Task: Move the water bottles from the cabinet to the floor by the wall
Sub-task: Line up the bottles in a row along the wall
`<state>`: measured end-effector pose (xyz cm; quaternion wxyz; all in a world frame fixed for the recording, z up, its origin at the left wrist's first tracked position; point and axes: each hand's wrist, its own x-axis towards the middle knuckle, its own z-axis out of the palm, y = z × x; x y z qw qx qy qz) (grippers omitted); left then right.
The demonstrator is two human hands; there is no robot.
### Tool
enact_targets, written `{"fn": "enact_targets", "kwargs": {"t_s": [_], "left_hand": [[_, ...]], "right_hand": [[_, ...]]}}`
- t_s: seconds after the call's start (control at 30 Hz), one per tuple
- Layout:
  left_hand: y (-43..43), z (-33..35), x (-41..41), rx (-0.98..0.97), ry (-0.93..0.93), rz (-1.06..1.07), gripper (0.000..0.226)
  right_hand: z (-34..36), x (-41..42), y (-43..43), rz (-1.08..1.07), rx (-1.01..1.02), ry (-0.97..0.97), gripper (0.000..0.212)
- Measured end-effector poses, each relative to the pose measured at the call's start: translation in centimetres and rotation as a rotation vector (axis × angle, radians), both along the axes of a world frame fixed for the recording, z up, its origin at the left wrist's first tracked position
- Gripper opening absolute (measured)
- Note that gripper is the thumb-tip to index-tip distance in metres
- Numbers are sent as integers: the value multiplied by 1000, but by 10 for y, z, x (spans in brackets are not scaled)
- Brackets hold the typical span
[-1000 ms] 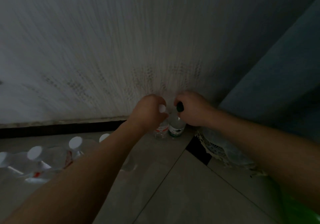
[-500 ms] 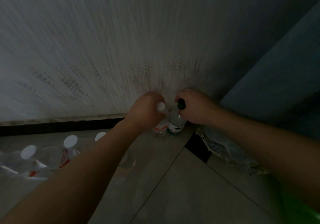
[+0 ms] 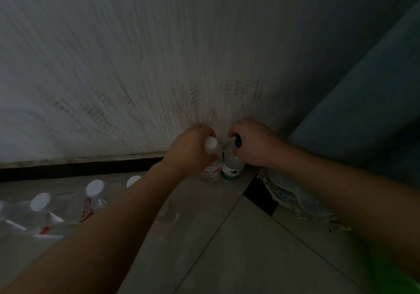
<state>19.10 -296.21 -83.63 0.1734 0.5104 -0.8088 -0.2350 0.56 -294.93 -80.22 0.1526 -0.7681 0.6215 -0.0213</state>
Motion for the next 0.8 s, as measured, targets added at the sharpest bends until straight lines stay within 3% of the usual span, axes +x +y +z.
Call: {"fn": "enact_targets", "kwargs": {"t_s": [0.47, 0.8], "left_hand": [[5, 24, 25, 54, -26, 48, 61], [20, 64, 103, 188, -222, 121, 65]], "right_hand": [[14, 26, -4, 60, -35, -39, 40], [40, 100, 1, 261, -33, -129, 53]]}}
